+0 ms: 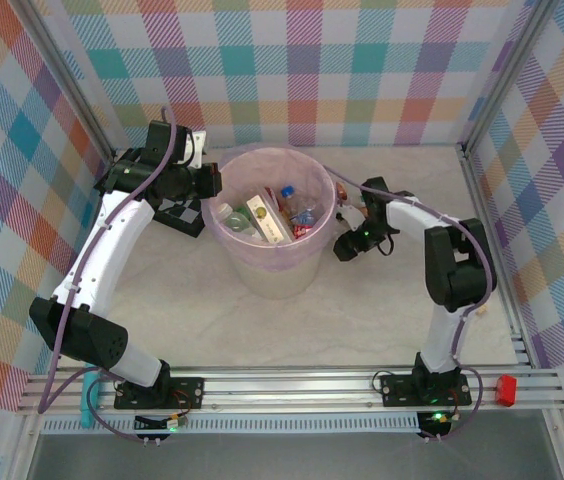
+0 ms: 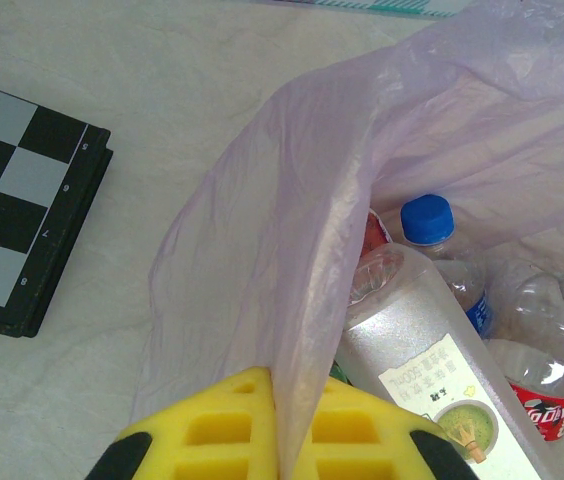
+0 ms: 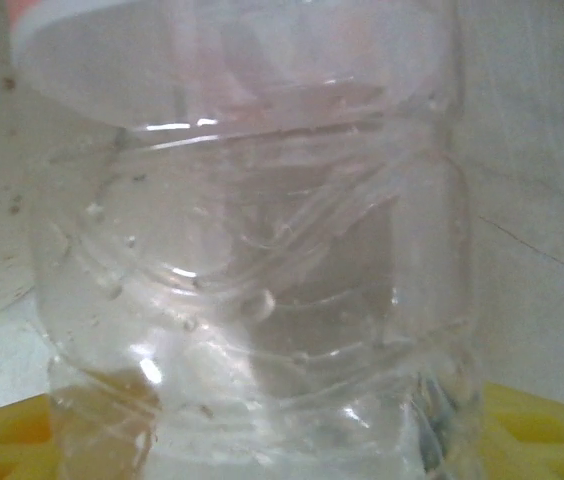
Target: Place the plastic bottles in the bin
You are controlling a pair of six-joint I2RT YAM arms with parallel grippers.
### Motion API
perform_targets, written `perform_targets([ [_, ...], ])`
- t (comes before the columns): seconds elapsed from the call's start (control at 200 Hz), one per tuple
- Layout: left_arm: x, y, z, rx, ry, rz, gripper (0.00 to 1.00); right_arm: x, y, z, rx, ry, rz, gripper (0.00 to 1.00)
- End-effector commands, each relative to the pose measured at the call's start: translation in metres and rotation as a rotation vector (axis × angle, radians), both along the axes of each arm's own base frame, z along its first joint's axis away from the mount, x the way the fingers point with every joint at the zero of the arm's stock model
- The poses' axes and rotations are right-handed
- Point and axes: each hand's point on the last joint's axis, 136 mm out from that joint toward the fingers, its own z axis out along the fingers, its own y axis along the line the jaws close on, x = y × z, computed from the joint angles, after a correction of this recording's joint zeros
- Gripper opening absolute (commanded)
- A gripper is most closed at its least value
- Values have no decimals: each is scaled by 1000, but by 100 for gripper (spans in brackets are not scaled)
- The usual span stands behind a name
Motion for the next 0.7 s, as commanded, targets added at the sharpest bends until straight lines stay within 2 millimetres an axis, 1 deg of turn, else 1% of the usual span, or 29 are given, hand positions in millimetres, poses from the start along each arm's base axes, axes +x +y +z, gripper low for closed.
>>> perform_targets([
  [0.0,-14,3,-21,-1,101,2,0,-12,6,26,40,-3,-9,66],
  [0.215,-15,4,-21,-4,99,3,0,-25,-5,50,21,7,-78,63],
  [0.365,-16,4,-22,-5,99,2,0,-25,-26,72,-17,10,-205,62],
  [0.52,-17,5,-22,-10,97,1,0,-24,-46,107,-8,-33,-322,62],
  [0.695,-17,5,-21,-12,94,1,0,-27,-67,149,0,-83,-414,62],
])
